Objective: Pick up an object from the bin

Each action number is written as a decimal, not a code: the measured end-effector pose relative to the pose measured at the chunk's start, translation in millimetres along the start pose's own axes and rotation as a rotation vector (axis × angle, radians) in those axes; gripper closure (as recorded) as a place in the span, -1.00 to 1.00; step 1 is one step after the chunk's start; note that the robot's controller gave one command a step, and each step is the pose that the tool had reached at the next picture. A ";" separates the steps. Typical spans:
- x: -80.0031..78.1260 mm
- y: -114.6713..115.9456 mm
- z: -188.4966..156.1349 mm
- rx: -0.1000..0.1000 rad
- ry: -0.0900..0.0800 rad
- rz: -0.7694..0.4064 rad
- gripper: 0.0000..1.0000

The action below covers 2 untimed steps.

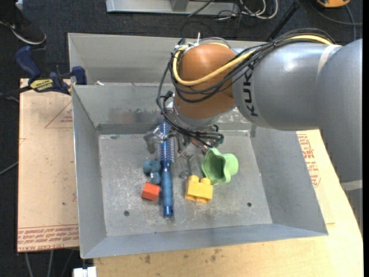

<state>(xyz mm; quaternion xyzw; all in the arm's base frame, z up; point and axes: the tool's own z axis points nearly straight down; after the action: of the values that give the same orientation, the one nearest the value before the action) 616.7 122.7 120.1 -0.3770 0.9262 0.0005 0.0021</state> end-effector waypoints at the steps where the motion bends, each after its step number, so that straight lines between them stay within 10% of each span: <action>1: -9.7 -14.2 50.8 -0.002 0.001 -0.299 -1.00; 2: -10.5 -14.1 50.4 -0.003 -0.002 -0.295 -1.00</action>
Offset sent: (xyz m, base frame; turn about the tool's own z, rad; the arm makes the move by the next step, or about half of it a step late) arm 0.0168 -0.0040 -0.0501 -0.3018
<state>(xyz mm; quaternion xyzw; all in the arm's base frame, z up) 634.2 120.0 69.7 -0.5090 0.8608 0.0018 0.0023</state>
